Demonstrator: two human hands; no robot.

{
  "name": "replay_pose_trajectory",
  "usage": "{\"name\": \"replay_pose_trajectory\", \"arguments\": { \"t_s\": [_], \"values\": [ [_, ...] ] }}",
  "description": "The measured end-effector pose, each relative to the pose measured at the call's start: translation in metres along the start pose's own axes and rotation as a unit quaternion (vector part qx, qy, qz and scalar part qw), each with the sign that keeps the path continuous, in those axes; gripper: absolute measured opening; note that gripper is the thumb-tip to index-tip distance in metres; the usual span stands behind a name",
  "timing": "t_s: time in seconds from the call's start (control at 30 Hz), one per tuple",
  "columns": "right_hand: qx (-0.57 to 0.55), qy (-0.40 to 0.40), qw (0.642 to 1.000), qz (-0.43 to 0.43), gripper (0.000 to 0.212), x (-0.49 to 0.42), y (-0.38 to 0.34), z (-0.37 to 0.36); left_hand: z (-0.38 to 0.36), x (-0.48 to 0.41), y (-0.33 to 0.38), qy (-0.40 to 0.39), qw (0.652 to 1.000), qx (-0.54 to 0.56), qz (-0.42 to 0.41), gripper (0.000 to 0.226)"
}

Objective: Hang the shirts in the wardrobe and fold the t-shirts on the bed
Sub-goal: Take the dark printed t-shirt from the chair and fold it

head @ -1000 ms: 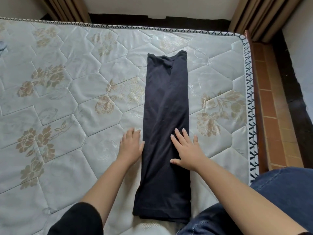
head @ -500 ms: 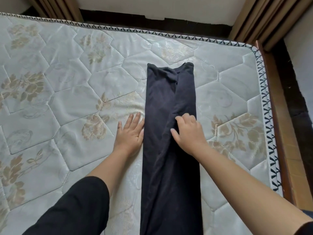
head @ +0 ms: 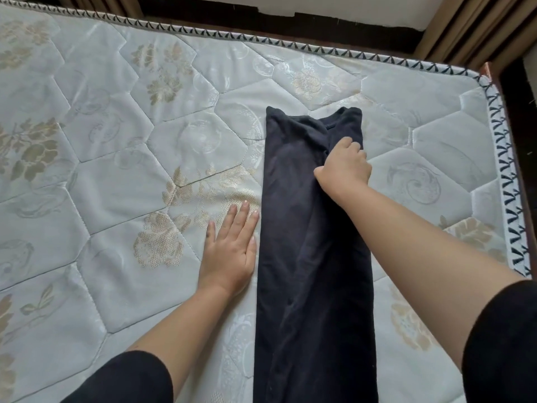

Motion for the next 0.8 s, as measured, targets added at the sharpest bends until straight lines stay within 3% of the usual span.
{"name": "replay_pose_trajectory", "arguments": {
  "t_s": [0.07,0.2,0.27,0.53,0.67,0.8],
  "values": [
    [-0.007,-0.012,1.000,-0.004,0.070,-0.006,-0.001,-0.001,-0.001,0.000,0.000,0.016,1.000,-0.006,-0.005,0.057],
    [-0.092,0.007,0.995,-0.029,0.035,-0.015,0.007,0.003,-0.002,-0.001,-0.001,0.016,1.000,-0.003,-0.010,0.057],
    [-0.146,0.023,0.988,-0.030,0.028,-0.016,0.015,0.004,-0.002,0.000,-0.001,0.024,1.000,-0.004,-0.012,0.056],
    [-0.338,0.116,0.934,0.012,0.038,-0.010,-0.001,0.019,-0.003,0.000,-0.002,0.046,0.998,-0.019,-0.023,0.051],
    [-0.336,0.100,0.933,0.078,0.046,0.003,-0.041,0.017,-0.005,0.000,-0.003,0.050,0.998,-0.024,-0.027,0.049],
    [-0.264,0.056,0.952,0.146,0.048,0.012,-0.074,-0.007,-0.006,-0.001,-0.004,0.051,0.998,-0.029,-0.031,0.048]
  ]
}}
Point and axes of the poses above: each hand's wrist, its own x-axis away from the middle knuckle, its own z-axis out of the back of the hand, y = z × x, the point moved 4 cm from there along -x, towards the middle knuckle, and after that the axes turned 4 degrees about -x, right-handed, at the moved point
